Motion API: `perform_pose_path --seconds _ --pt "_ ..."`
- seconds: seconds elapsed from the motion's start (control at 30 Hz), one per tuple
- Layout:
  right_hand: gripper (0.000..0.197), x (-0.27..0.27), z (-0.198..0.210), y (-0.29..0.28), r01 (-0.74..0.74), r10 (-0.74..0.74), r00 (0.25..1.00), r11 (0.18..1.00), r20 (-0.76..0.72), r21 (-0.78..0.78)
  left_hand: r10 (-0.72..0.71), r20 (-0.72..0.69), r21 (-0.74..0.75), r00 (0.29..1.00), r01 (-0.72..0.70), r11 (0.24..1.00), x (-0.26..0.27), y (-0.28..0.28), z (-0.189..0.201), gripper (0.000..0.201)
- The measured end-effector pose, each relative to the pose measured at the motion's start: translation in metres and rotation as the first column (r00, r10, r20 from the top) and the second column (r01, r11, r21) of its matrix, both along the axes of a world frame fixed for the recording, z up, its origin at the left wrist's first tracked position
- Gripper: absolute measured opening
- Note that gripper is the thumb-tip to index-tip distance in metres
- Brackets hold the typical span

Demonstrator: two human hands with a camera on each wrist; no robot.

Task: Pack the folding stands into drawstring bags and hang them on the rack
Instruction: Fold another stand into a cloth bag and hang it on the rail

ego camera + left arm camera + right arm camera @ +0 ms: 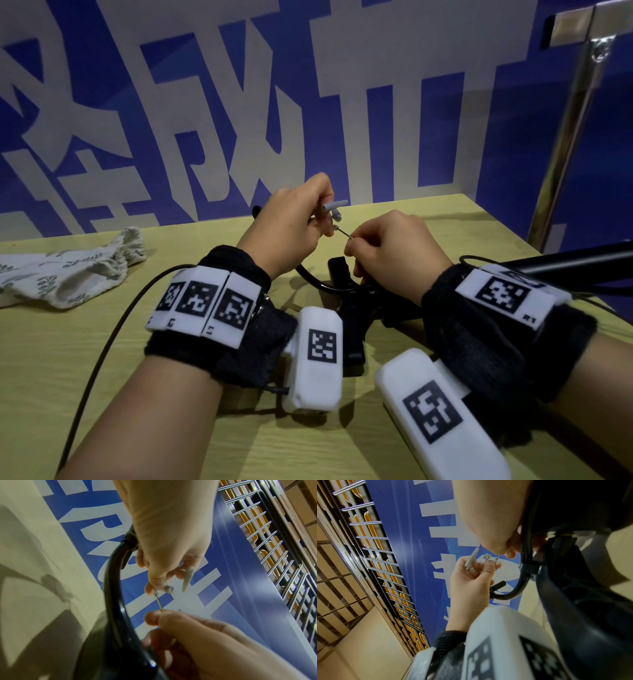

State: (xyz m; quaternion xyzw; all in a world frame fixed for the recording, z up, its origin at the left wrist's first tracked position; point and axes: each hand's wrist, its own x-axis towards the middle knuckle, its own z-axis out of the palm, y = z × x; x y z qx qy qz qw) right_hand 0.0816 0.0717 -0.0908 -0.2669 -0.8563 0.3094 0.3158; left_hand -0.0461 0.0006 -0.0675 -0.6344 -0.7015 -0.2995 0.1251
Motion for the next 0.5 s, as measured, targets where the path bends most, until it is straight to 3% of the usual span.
perform_pose_path --seconds 0.13,0.3,0.5 --pt "0.027 0.0015 0.0005 -0.0009 0.003 -0.003 1.0 1.0 -0.001 -0.006 -0.027 -0.06 -0.005 0.998 0.027 1.0 0.003 -0.0023 0.0026 0.041" --pt "0.029 0.0018 0.0012 -0.0012 0.006 -0.006 1.0 1.0 -0.01 -0.019 -0.049 -0.147 -0.017 0.988 0.047 0.999 0.0063 -0.0017 0.0055 0.024" --pt "0.03 0.0009 0.0003 -0.0002 -0.004 0.005 1.0 0.999 0.005 -0.043 -0.084 -0.145 -0.041 0.986 0.079 0.996 0.0083 0.0003 0.005 0.03"
